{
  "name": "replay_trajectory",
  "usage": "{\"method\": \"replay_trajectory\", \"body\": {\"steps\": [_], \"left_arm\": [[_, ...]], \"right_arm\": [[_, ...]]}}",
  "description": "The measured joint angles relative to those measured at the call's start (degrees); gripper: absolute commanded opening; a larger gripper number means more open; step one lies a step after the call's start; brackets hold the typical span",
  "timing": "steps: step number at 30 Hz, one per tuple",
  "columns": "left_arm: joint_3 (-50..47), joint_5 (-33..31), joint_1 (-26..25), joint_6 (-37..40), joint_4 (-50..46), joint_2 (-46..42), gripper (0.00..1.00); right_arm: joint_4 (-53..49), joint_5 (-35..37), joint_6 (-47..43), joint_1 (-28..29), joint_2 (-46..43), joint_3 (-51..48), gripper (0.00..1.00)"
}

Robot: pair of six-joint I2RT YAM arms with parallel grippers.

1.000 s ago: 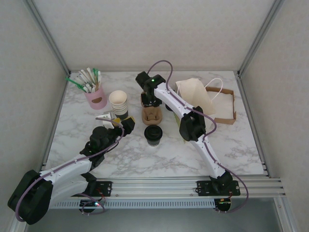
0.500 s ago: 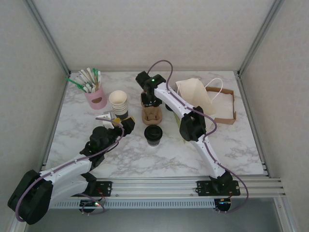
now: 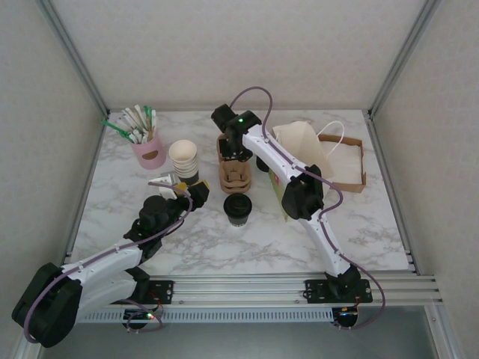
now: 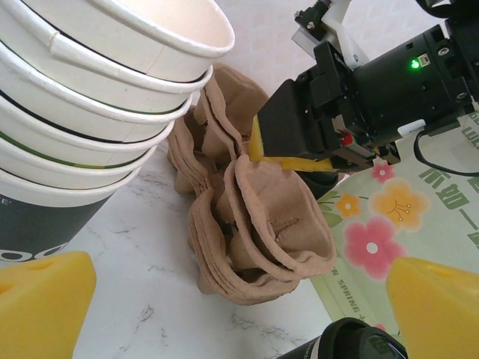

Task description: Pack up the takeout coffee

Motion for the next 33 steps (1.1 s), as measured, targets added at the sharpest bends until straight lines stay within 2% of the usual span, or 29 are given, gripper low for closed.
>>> {"method": "replay_trajectory", "body": {"steps": [4, 7, 9, 11, 14, 19, 24, 33], "left_arm": [[0.0, 0.02, -0.02, 0.02, 0.02, -0.26, 0.99], [0.02, 0.0, -0.02, 0.24, -0.04, -0.13, 0.92], [0.57, -0.02, 0.02, 0.37, -0.66, 0.9, 0.84], [2.71, 0.24, 0.13, 0.42, -2.12, 3.98, 0.71], [6.6, 1.81, 0.2, -1.29, -3.72, 9.51, 0.6], [8.92, 6.69, 0.37, -7.54, -4.0, 15.5, 0.61], [7.74, 10.86, 0.46, -14.88, -1.11, 17.79, 0.64], [6.27, 15.96, 1.81, -23.08, 5.16, 21.51, 0.52]], "right_arm": [[0.07, 0.02, -0.15, 0.22, -0.22, -0.31, 0.29], [0.24, -0.04, -0.2, 0.26, -0.22, -1.01, 0.3], [0.22, -0.09, -0.2, 0.26, -0.22, -1.33, 0.3], [0.22, -0.09, -0.22, 0.26, -0.22, -1.4, 0.3], [0.24, -0.15, -0.39, 0.26, -0.22, -1.4, 0.3], [0.24, -0.57, -0.85, 0.26, -0.22, -1.62, 0.31], [0.2, -0.94, -1.05, 0.26, -0.22, -1.99, 0.31], [0.22, -1.09, -1.05, 0.26, -0.22, -1.99, 0.32]]}}
